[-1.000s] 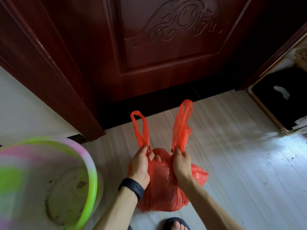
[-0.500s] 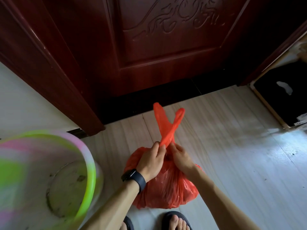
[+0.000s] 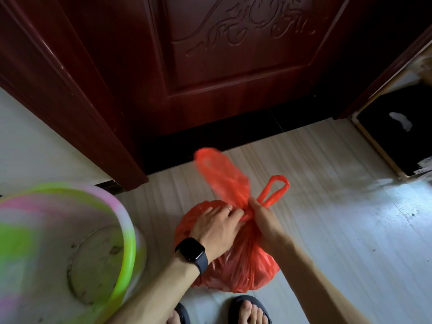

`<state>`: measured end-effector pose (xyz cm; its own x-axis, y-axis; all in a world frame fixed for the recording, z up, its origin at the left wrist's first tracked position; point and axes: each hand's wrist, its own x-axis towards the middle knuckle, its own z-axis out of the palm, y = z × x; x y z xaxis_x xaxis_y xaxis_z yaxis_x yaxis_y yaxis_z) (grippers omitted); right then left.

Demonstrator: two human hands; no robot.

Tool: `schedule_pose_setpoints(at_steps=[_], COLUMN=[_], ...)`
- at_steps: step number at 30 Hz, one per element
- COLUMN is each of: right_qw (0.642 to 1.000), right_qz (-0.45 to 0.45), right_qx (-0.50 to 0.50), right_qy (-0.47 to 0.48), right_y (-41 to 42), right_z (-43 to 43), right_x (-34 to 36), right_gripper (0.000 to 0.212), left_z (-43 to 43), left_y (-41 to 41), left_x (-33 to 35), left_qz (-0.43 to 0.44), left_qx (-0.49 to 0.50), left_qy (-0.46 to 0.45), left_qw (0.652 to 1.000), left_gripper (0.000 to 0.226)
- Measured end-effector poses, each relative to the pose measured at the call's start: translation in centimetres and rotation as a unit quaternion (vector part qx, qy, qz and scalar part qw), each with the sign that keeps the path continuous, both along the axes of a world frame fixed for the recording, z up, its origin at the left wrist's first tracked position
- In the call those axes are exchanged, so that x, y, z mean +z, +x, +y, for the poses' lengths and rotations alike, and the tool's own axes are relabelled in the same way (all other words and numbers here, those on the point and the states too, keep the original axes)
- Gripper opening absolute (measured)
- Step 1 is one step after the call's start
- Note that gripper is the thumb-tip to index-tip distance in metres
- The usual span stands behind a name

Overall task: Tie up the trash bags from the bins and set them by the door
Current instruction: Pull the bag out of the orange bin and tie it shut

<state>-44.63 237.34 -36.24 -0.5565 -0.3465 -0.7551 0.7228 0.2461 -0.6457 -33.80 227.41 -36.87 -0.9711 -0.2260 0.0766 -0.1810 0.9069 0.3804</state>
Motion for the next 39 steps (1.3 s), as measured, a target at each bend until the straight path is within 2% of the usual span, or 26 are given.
schedule_pose_setpoints(at_steps=[2,3,4,8,10,13,15,16,17,19,20,21,23,28,31,32,34,35,39], right_qw=[0.996,0.993,0.992,0.989,0.985,0.980,0.981,0.980,0.975,0.965,0.961,0.960,0.957,0.923,0.937,0.947,0.961,0.963,0.946], right_qz=[-0.072,-0.092,-0.102,-0.112,-0.114,-0.102,-0.073,-0.057,-0.044,-0.014,0.013,0.052,0.143,0.332,0.323,0.299,0.257,0.249,0.299], right_qx=[-0.047,-0.053,-0.053,-0.026,0.010,0.054,0.082,0.111,0.145,0.203,0.224,0.236,0.232,0.194,0.131,0.110,0.085,0.084,0.113], right_qy=[-0.030,-0.042,-0.051,-0.098,-0.130,-0.162,-0.157,-0.155,-0.163,-0.168,-0.160,-0.140,-0.097,-0.027,-0.030,-0.040,-0.052,-0.052,-0.053], right_y=[-0.2,-0.3,-0.2,0.1,0.2,0.2,-0.1,-0.3,-0.6,-0.9,-1.0,-1.0,-0.9,0.4,1.0,1.0,1.1,1.1,1.6], right_z=[0.1,0.2,0.3,1.0,1.1,1.3,1.6,1.9,2.1,2.5,2.6,2.6,2.6,2.3,2.4,2.5,2.6,2.8,2.8], right_x=[0.3,0.5,0.8,0.7,1.1,1.5,1.1,1.0,0.9,1.2,1.6,1.6,1.0,-1.0,-1.2,-1.0,-0.5,-0.4,-0.3], right_gripper=[0.035,0.034,0.033,0.049,0.057,0.041,0.040,0.038,0.030,0.010,0.006,0.008,0.017,0.011,0.011,0.011,0.010,0.011,0.014], left_z=[-0.3,-0.4,-0.7,-2.3,-2.8,-3.5,-4.1,-4.5,-4.8,-5.1,-5.1,-5.1,-4.8,-4.3,-4.9,-5.1,-5.7,-5.9,-5.2], left_y=[-0.1,-0.1,-0.2,-0.4,-0.8,-1.2,-1.5,-1.5,-1.7,-2.1,-2.2,-2.3,-2.3,-2.4,-2.5,-2.5,-2.5,-2.5,-2.5], left_x=[0.5,0.5,0.6,1.3,1.2,0.4,0.3,0.2,0.5,1.1,1.5,1.4,1.5,1.9,2.5,2.5,2.2,2.1,2.0], left_qz=[-0.005,-0.030,-0.056,-0.146,-0.171,-0.212,-0.240,-0.249,-0.263,-0.290,-0.294,-0.289,-0.284,-0.325,-0.353,-0.346,-0.311,-0.289,-0.248], left_qx=[0.054,0.075,0.084,0.089,0.115,0.170,0.166,0.148,0.145,0.166,0.168,0.165,0.157,0.131,0.131,0.143,0.170,0.171,0.142], left_qy=[0.188,0.284,0.343,0.458,0.522,0.632,0.672,0.672,0.680,0.733,0.751,0.760,0.767,0.700,0.648,0.620,0.558,0.551,0.572], left_qw=[0.981,0.955,0.934,0.872,0.828,0.726,0.681,0.682,0.669,0.593,0.566,0.557,0.553,0.623,0.662,0.690,0.750,0.764,0.769], left_gripper=[0.027,0.029,0.029,0.027,0.032,0.029,0.022,0.019,0.019,0.034,0.037,0.038,0.040,0.059,0.076,0.077,0.068,0.063,0.047])
